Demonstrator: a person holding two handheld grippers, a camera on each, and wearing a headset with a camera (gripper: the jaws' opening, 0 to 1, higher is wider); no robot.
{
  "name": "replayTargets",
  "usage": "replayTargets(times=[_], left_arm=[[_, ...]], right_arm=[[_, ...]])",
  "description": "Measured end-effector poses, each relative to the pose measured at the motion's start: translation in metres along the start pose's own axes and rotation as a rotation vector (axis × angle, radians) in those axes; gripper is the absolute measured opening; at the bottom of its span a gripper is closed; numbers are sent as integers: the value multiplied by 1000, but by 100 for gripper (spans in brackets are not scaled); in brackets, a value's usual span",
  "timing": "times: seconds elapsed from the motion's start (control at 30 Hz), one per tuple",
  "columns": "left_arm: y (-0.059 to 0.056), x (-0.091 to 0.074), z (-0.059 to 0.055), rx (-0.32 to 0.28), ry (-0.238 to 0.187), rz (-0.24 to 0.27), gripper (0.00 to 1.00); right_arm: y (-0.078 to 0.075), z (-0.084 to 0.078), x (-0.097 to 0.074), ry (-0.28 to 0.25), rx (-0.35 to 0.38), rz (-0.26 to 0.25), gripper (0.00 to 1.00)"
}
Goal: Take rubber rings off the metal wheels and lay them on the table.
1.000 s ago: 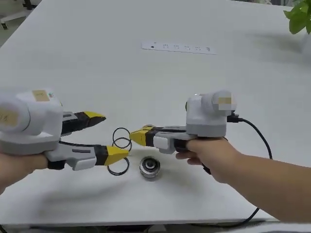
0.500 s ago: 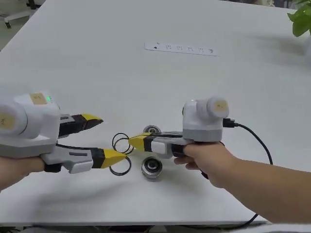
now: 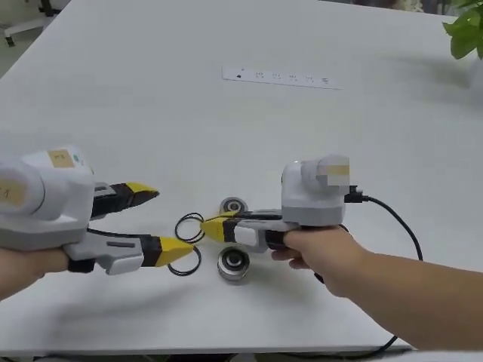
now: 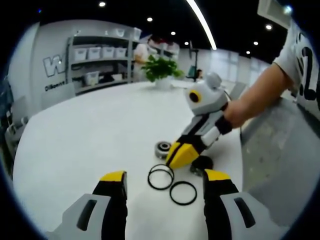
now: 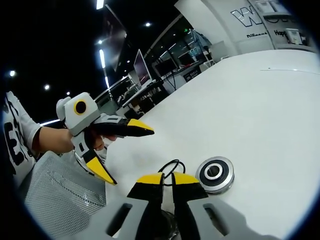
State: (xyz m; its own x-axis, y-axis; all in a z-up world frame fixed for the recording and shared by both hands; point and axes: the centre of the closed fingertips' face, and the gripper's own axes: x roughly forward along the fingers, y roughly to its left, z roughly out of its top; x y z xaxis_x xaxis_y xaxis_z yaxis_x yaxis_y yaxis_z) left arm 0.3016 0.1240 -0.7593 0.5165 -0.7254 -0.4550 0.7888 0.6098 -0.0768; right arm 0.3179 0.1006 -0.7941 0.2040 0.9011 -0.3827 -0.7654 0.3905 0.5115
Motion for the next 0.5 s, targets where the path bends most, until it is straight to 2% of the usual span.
replayTargets(times=[0.5], left_arm=[[-3,-2,1,0,5,1,62]], right_arm=[[8,3,-4,14,-56,-4,18]])
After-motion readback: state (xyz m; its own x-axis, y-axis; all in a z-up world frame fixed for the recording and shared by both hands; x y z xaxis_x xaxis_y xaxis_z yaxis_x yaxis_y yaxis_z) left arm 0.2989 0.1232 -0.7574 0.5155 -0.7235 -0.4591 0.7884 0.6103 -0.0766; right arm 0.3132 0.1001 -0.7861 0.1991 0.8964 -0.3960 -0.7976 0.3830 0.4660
